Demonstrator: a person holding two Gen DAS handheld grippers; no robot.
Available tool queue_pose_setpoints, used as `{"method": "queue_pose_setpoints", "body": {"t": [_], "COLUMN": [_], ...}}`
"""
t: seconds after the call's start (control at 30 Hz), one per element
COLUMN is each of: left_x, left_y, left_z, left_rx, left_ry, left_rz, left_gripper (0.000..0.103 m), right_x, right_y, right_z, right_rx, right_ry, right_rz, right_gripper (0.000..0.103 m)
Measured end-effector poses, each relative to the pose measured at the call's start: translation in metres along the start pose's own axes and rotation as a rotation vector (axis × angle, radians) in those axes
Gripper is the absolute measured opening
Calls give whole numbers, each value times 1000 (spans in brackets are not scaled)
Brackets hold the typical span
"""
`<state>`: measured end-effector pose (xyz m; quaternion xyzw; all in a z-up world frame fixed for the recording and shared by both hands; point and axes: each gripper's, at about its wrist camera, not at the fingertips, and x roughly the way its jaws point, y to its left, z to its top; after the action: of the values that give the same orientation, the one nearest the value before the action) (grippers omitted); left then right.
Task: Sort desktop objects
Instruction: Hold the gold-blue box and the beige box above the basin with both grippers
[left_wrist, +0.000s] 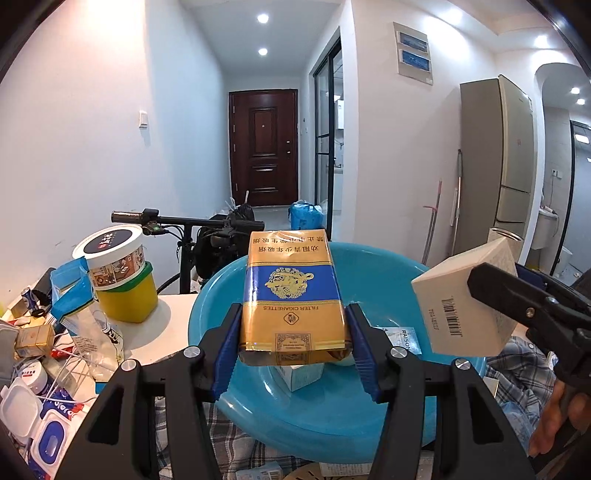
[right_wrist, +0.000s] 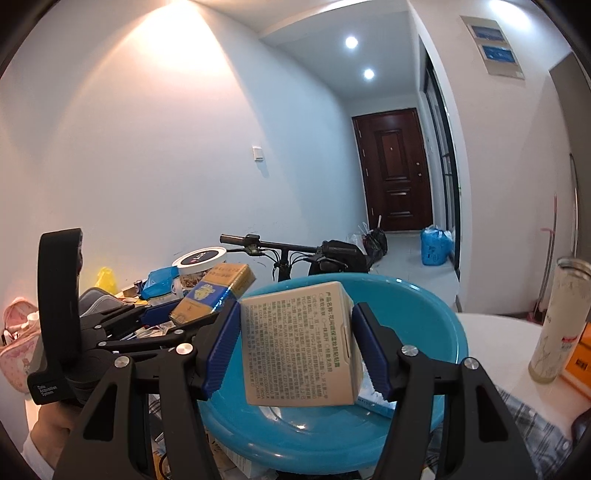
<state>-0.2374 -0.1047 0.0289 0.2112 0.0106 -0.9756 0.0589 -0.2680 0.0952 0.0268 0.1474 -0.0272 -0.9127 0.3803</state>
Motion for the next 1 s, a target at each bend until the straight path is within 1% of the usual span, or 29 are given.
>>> {"method": "queue_pose_setpoints", "body": {"t": [0.3, 0.67, 1.0], "left_x": [-1, -3, -3], "left_y": [-9, -11, -14], "left_z": [-3, -3, -4], "left_rx": [36, 43, 44], "left_ry": [-8, -15, -13], "left_rz": [7, 8, 9], "left_gripper": [58, 58, 58], "right_x": [0, 5, 6], "right_y": [-3, -11, -7], "right_z": [-1, 0, -2], "right_rx": [7, 39, 24], "right_ry": [-3, -9, -4], "right_rz": [-21, -35, -55], "right_gripper": [61, 61, 61]}}
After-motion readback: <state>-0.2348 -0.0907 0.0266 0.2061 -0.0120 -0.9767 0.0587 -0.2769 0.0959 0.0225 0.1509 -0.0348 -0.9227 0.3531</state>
